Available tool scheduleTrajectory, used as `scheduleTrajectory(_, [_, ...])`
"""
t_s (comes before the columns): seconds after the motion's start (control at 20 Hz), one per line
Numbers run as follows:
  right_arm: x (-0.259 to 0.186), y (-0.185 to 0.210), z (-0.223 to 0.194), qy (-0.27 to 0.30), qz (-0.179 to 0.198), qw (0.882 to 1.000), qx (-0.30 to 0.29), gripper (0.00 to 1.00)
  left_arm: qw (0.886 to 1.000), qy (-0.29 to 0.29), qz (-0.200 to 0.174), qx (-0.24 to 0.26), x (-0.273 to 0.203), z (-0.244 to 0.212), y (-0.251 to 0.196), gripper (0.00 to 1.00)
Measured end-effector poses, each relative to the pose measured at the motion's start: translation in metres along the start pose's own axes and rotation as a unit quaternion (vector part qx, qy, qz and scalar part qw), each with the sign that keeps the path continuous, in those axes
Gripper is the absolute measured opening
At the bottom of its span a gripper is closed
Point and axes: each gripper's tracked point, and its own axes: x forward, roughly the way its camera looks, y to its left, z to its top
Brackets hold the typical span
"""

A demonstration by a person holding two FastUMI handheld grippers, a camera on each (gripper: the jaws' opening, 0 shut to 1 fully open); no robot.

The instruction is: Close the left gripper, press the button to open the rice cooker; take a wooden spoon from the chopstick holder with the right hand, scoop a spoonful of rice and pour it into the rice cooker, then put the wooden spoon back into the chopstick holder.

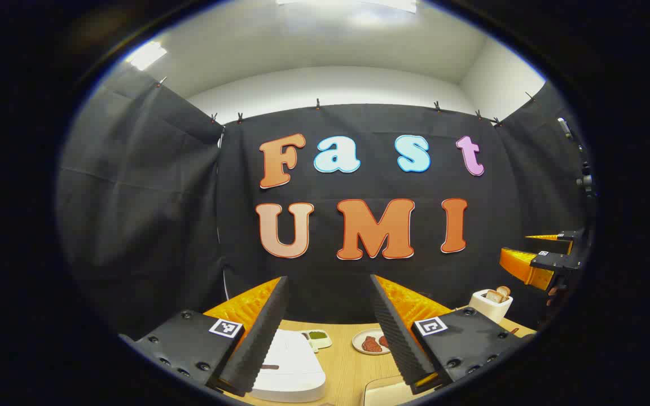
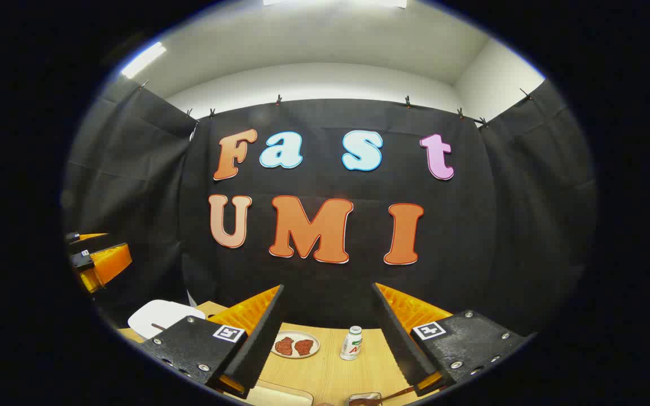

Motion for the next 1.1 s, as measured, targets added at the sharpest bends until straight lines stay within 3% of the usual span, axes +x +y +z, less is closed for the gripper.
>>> scheduleTrajectory(0.05, [0.000, 0.000, 0.001, -0.002, -0.001, 1.000, -0.003, 0.93, 1.000, 0.000, -0.002, -0.001, 0.000, -0.001, -0.001, 0.92])
scheduleTrajectory(0.5, [-0.003, -0.002, -0.006, 0.005, 0.001, 1.000, -0.001, 0.93, 1.000, -0.003, -0.008, 0.002, 0.001, 0.007, -0.009, 0.95])
scheduleTrajectory(0.55, [-0.003, -0.001, -0.006, 0.006, 0.002, 1.000, -0.002, 0.93, 1.000, -0.003, -0.008, 0.002, 0.002, 0.007, -0.010, 0.92])
scheduleTrajectory(0.6, [-0.001, -0.001, -0.008, 0.007, 0.003, 1.000, -0.002, 0.93, 1.000, -0.002, -0.008, 0.002, 0.002, 0.007, -0.011, 0.95])
scheduleTrajectory(1.1, [0.004, -0.007, -0.013, 0.008, -0.003, 1.000, -0.002, 0.93, 1.000, -0.004, 0.001, 0.006, 0.006, 0.009, -0.007, 0.92])
